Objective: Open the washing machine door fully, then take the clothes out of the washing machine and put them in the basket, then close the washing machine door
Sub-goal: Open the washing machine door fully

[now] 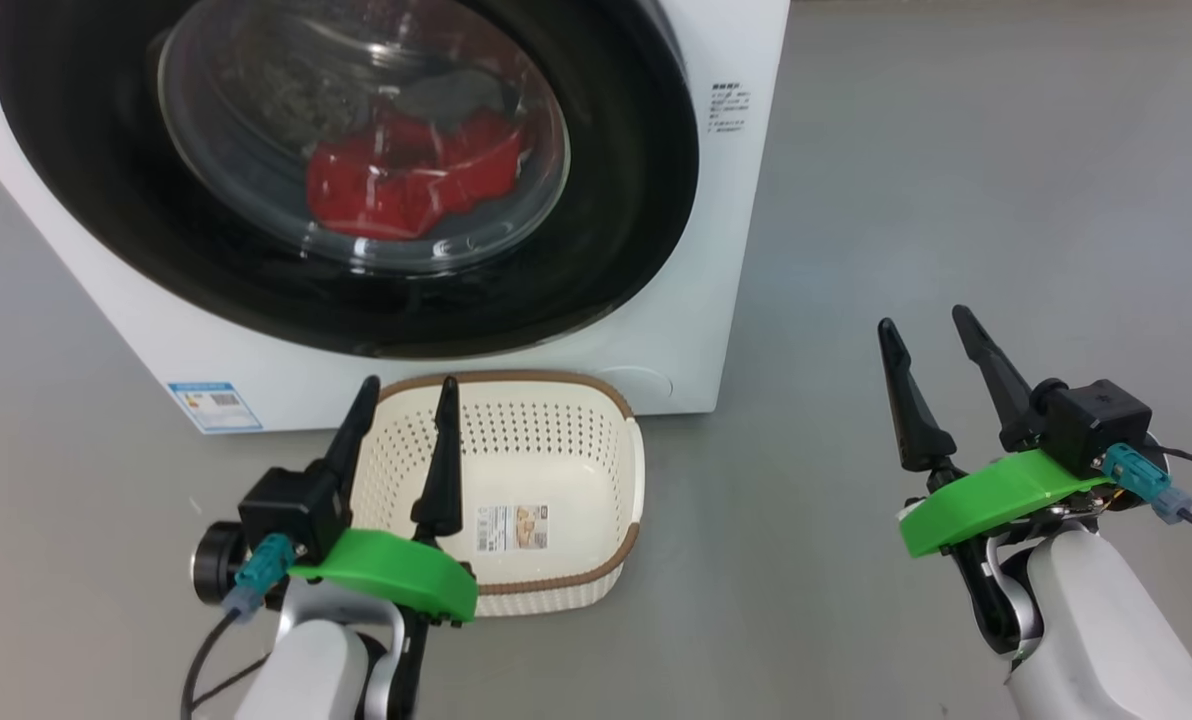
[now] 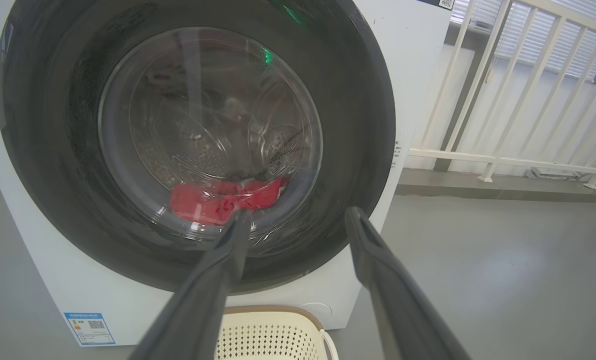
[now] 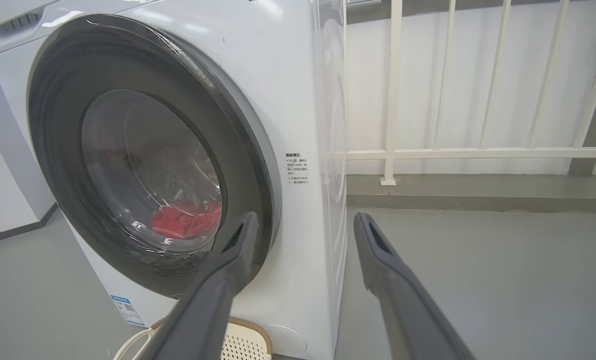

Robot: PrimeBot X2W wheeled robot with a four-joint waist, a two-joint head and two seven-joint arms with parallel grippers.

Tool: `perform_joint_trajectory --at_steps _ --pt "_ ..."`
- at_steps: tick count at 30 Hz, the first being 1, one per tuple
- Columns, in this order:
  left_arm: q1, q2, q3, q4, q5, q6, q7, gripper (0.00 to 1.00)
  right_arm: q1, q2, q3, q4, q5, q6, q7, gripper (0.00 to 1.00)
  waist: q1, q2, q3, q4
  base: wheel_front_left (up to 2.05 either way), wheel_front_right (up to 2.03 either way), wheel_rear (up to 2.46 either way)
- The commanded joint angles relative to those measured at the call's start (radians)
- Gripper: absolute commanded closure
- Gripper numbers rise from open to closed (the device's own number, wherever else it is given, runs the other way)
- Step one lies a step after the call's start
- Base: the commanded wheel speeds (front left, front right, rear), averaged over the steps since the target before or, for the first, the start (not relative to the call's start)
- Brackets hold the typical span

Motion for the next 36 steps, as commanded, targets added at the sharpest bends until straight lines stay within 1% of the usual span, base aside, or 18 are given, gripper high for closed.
perform_joint_trajectory --at_steps 1,2,3,5,7,11,14,19,23,29,36 --pt "-0.048 0.021 0.025 -0.032 -0.005 0.011 -0.012 0.00 -0.041 0.002 0.016 -0.032 -0.002 0.000 -0.007 0.00 0.0000 -0.0001 0.017 0.009 0.00 0.00 0.00" --pt "-0.050 0.021 0.024 -0.039 -0.005 0.012 -0.012 0.00 -0.044 0.002 0.013 -0.035 -0.003 0.000 -0.007 0.18 0.0000 -0.0001 0.024 0.011 0.00 0.00 0.00" --pt "-0.051 0.021 0.022 -0.045 -0.005 0.014 -0.012 0.00 -0.046 0.002 0.011 -0.036 0.000 0.000 -0.007 0.42 0.0000 -0.0001 0.031 0.013 0.00 0.00 0.00" --pt "-0.052 0.021 0.017 -0.061 -0.006 0.019 -0.012 0.00 -0.051 0.002 0.005 -0.035 0.003 0.000 -0.007 0.65 0.0000 -0.0001 0.046 0.017 0.00 0.00 0.00" --pt "-0.053 0.021 0.011 -0.077 -0.007 0.024 -0.012 0.00 -0.061 0.002 0.001 -0.032 0.013 0.000 -0.007 1.00 0.0000 -0.0001 0.062 0.021 0.00 0.00 0.00" --pt "-0.057 0.021 0.004 -0.122 -0.012 0.029 -0.012 0.00 -0.087 0.002 0.007 -0.026 0.077 0.000 0.000 1.00 0.0000 -0.0001 0.097 0.028 0.00 0.00 0.00" --pt "-0.060 0.021 0.001 -0.146 -0.009 0.030 -0.012 0.00 -0.110 0.002 0.009 -0.024 0.155 0.000 0.012 1.00 0.0000 -0.0001 0.127 0.035 0.00 0.00 0.00" --pt "-0.067 0.021 -0.005 -0.176 -0.003 0.035 -0.012 0.00 -0.156 0.002 0.007 -0.034 0.254 0.000 0.028 1.00 0.0000 -0.0001 0.177 0.048 0.00 0.00 0.00" --pt "-0.075 0.021 -0.006 -0.202 0.004 0.038 -0.012 0.00 -0.198 0.002 0.009 -0.047 0.364 0.000 0.055 1.00 0.0000 -0.0001 0.212 0.060 0.00 0.00 0.00" --pt "-0.082 0.021 -0.009 -0.241 0.016 0.042 -0.012 0.00 -0.265 0.002 -0.011 -0.070 0.485 0.000 0.122 1.00 0.0000 -0.0001 0.258 0.078 0.00 0.00 0.00" --pt "-0.081 0.021 -0.019 -0.303 0.009 0.053 -0.012 0.00 -0.346 0.000 -0.053 -0.101 0.614 0.000 0.243 1.00 0.0000 -0.0001 0.318 0.095 0.00 0.00 0.00"
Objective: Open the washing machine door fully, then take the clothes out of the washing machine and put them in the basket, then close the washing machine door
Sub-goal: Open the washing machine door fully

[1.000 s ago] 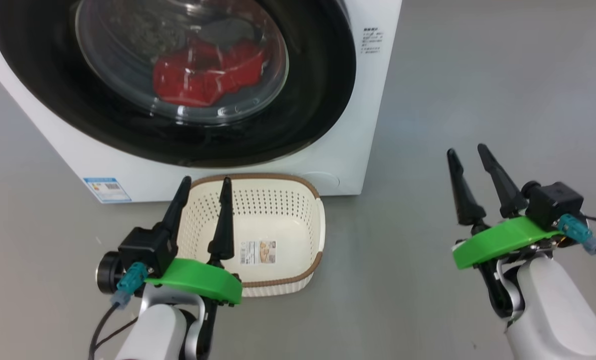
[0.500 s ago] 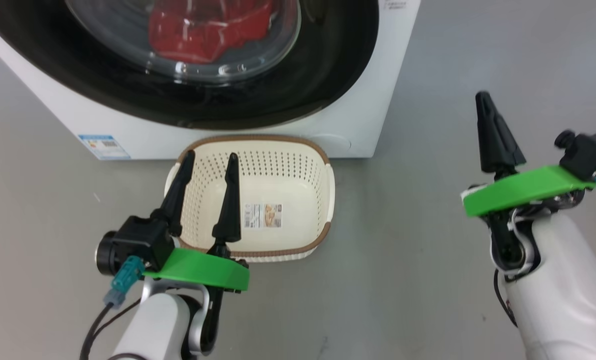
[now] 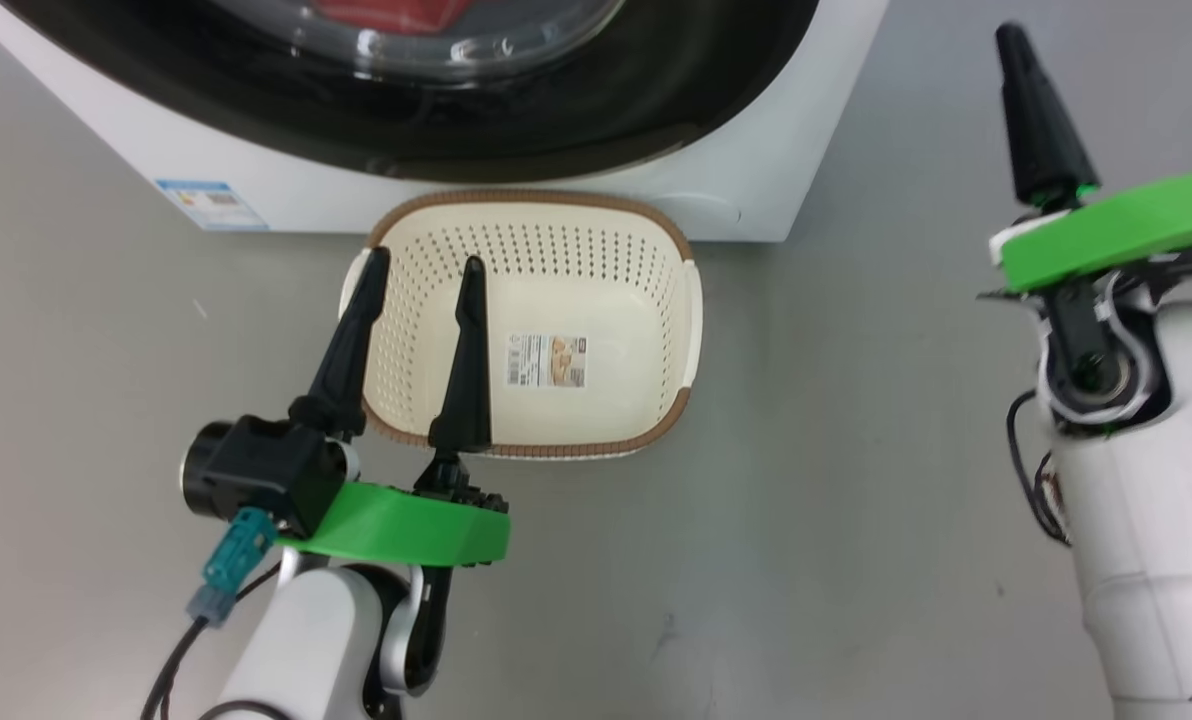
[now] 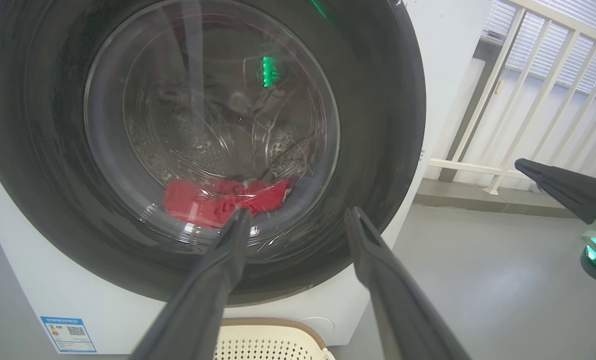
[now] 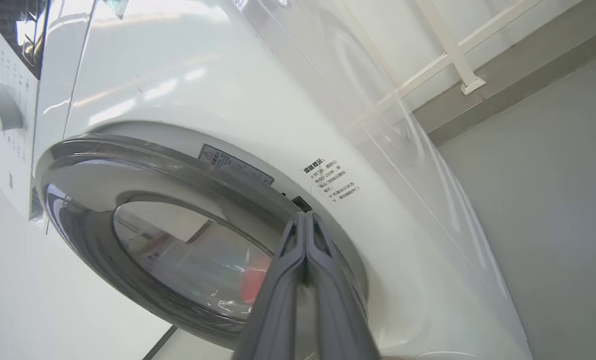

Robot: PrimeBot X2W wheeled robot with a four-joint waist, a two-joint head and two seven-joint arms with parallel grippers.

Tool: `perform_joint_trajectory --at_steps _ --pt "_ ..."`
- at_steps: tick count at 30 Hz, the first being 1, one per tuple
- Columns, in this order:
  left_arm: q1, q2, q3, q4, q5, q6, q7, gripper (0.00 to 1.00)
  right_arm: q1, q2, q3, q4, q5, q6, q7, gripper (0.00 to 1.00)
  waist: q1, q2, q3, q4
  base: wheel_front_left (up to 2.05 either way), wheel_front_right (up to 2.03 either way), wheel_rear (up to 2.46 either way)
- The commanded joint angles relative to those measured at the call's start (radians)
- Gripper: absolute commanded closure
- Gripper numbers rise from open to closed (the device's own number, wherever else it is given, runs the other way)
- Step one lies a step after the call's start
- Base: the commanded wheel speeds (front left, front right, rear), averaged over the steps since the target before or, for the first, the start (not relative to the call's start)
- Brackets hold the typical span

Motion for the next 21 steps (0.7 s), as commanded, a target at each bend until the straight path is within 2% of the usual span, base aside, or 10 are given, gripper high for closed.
perform_joint_trajectory --at_steps 1,7,11,21 --pt "-0.023 0.018 0.021 -0.040 0.001 0.010 -0.009 0.00 -0.035 0.006 0.006 -0.034 0.033 0.001 0.023 1.00 0.0000 0.0000 0.033 0.014 0.00 0.00 0.00" --pt "-0.024 0.018 0.015 -0.082 0.008 0.017 -0.009 0.00 -0.089 0.006 -0.026 -0.039 0.113 0.001 0.101 1.00 0.0000 0.0000 0.075 0.021 0.00 0.00 0.00" --pt "-0.028 0.018 0.013 -0.099 0.002 0.014 -0.009 0.00 -0.149 0.007 -0.071 -0.013 0.213 0.001 0.181 1.00 0.0000 0.0000 0.109 0.032 0.00 0.00 0.00" --pt "-0.048 0.018 0.000 -0.115 0.000 0.015 -0.009 0.00 -0.301 0.007 -0.143 0.059 0.377 0.001 0.360 1.00 -0.0001 0.0000 0.163 0.060 0.00 0.00 0.00"
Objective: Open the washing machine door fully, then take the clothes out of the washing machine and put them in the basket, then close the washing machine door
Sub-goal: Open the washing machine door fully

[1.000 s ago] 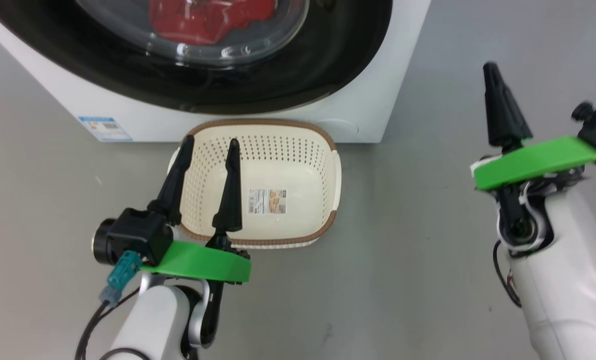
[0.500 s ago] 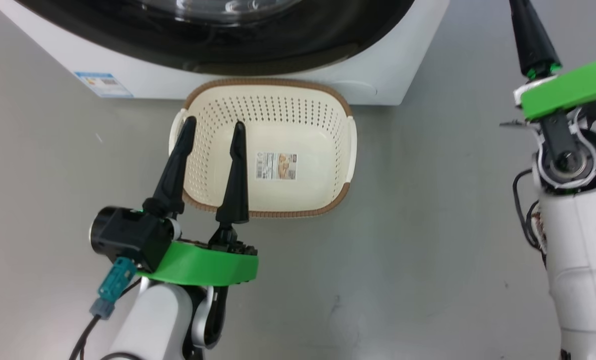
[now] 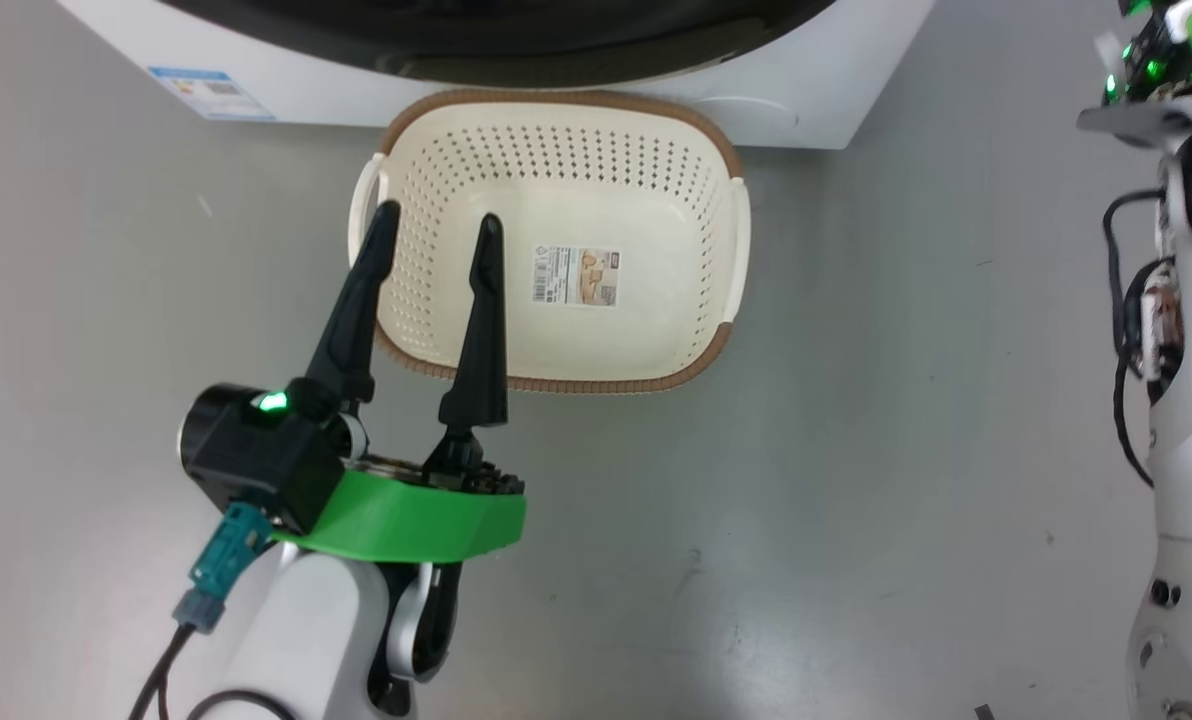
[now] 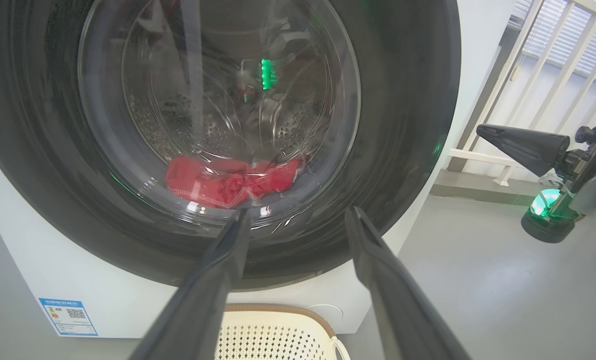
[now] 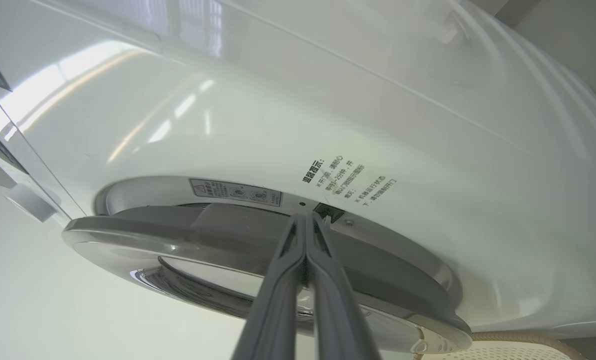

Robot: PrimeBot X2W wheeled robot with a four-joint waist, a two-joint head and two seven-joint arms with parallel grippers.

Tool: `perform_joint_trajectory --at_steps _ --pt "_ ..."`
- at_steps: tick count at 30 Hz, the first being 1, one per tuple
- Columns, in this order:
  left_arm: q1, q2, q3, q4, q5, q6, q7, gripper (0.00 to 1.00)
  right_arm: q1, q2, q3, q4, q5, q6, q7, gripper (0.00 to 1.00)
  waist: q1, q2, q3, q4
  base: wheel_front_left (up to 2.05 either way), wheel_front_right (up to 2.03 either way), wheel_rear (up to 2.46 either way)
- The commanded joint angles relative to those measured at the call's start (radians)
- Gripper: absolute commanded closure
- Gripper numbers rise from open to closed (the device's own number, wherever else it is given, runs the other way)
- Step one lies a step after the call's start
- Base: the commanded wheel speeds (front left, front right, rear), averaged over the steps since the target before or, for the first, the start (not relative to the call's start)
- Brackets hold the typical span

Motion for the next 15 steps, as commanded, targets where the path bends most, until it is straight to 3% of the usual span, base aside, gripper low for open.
perform_joint_trajectory --at_steps 1,15 --pt "-0.020 0.018 0.023 -0.032 0.000 0.007 -0.008 0.00 -0.040 0.012 0.007 -0.014 0.020 0.001 0.034 1.00 0.0000 0.0000 0.015 0.015 0.00 0.00 0.00" --pt "-0.024 0.018 0.008 -0.027 -0.011 0.010 -0.008 0.00 -0.188 0.008 -0.045 0.088 0.044 0.001 0.198 1.00 0.0000 0.0000 0.044 0.052 0.00 0.00 0.00"
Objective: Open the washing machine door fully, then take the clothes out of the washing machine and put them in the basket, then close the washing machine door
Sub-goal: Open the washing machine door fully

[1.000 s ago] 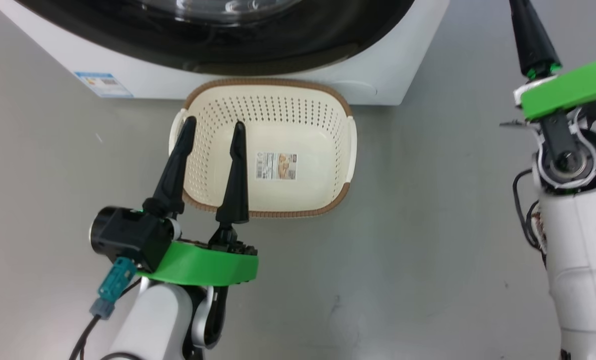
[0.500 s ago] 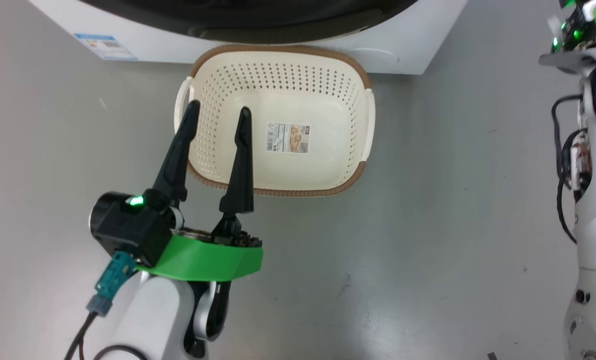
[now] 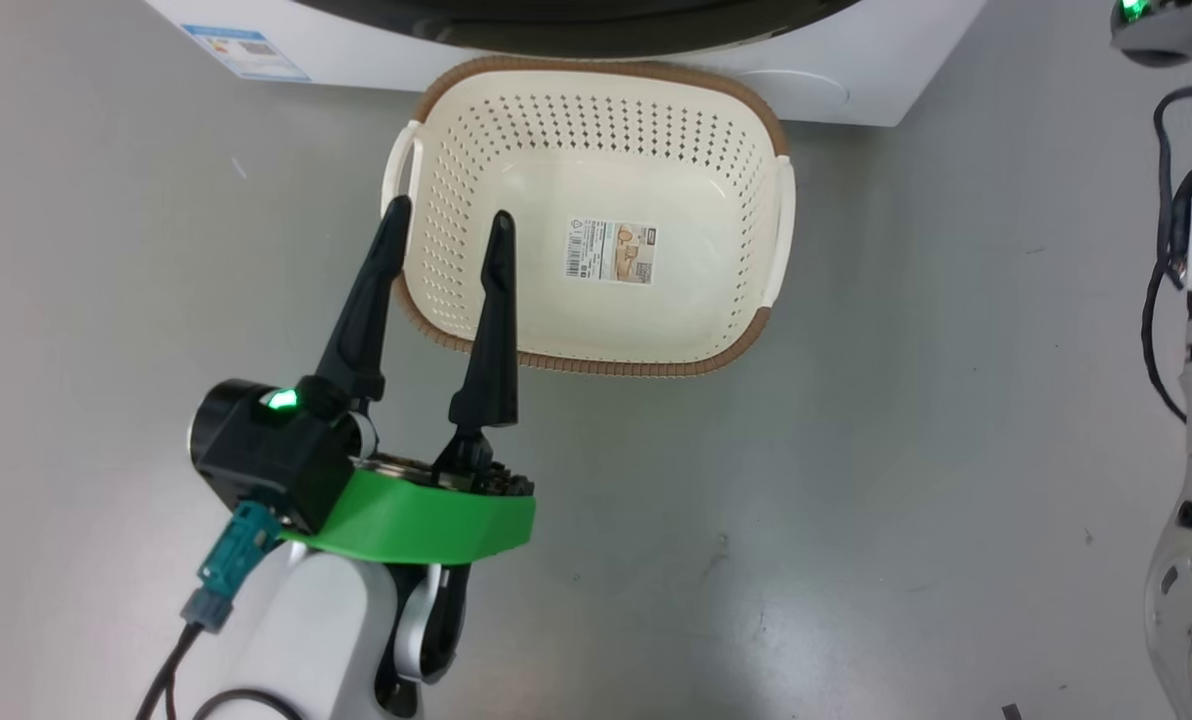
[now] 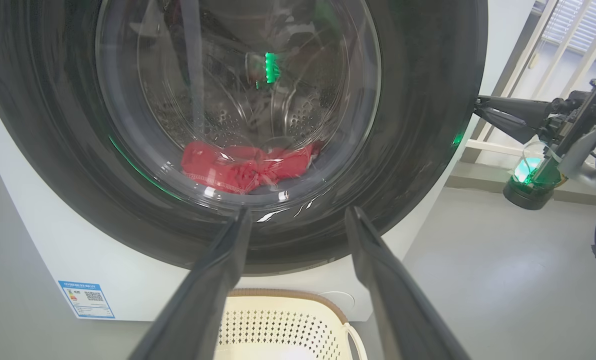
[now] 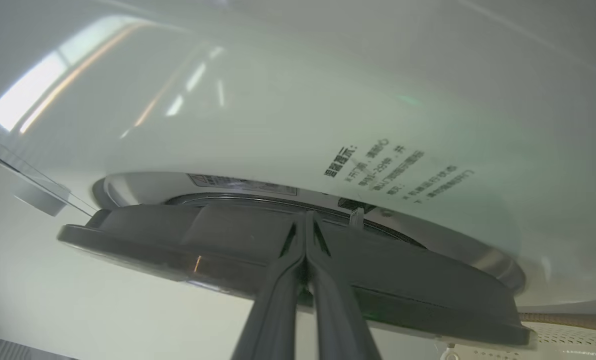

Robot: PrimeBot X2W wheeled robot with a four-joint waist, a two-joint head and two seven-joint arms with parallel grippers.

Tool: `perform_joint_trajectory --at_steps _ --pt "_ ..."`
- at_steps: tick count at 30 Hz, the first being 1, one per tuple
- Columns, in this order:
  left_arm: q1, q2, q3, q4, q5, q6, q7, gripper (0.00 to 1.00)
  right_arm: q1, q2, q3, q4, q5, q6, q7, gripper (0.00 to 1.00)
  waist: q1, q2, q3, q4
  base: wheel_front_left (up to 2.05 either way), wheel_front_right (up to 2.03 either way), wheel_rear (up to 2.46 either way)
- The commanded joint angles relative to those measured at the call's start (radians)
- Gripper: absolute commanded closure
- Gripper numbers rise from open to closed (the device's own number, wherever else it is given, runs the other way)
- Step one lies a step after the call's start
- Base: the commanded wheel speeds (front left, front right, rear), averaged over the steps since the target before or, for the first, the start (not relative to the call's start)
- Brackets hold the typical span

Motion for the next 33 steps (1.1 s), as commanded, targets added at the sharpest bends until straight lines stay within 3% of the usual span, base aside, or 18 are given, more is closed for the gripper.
perform_joint_trajectory --at_steps 1,17,33 --pt "-0.013 0.019 0.019 -0.023 -0.006 0.007 -0.008 0.00 -0.039 0.013 -0.003 -0.011 -0.004 0.001 0.018 1.00 -0.0001 0.0000 0.005 0.006 0.00 0.00 0.00" --pt "-0.023 0.019 -0.003 -0.020 -0.018 0.015 -0.008 0.00 -0.150 0.014 -0.039 0.096 -0.051 0.001 0.113 1.00 -0.0001 0.0000 0.020 0.034 0.00 0.00 0.00" --pt "-0.014 0.019 -0.002 -0.013 -0.022 0.022 -0.008 0.00 -0.155 0.017 -0.033 0.146 -0.093 0.001 0.217 1.00 -0.0001 0.0000 -0.007 0.034 0.00 0.00 0.00"
